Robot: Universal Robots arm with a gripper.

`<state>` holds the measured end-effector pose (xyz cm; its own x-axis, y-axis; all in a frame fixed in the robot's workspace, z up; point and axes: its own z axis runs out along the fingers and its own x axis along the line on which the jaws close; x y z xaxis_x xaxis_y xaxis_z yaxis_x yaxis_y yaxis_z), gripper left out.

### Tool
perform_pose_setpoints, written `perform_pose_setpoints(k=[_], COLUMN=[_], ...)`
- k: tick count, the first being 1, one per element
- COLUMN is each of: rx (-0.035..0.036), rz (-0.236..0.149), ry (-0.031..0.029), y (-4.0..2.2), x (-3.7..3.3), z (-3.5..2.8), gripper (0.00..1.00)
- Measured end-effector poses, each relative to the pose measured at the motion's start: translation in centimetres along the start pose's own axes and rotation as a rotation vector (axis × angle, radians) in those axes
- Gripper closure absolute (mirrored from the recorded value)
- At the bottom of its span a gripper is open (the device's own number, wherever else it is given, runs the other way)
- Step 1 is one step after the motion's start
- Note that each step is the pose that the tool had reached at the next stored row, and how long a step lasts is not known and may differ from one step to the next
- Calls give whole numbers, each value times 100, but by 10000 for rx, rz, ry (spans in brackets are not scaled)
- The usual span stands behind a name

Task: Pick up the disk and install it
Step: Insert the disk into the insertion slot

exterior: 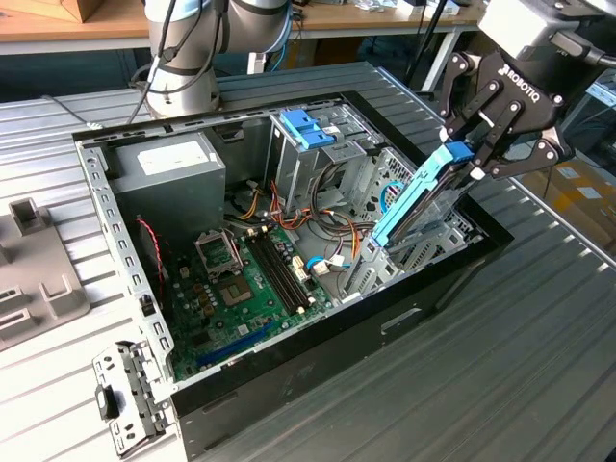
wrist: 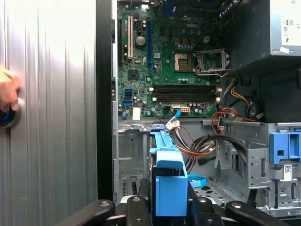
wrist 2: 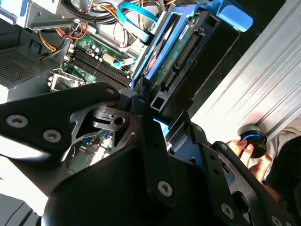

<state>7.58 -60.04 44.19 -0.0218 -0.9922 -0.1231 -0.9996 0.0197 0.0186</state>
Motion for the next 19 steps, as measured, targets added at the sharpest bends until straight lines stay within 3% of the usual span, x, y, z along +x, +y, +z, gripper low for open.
perform_pose_setpoints(k=[19], rx=[0], rz=[0], ry=[0], y=[-1], x=[9], z=[70], gripper=[63])
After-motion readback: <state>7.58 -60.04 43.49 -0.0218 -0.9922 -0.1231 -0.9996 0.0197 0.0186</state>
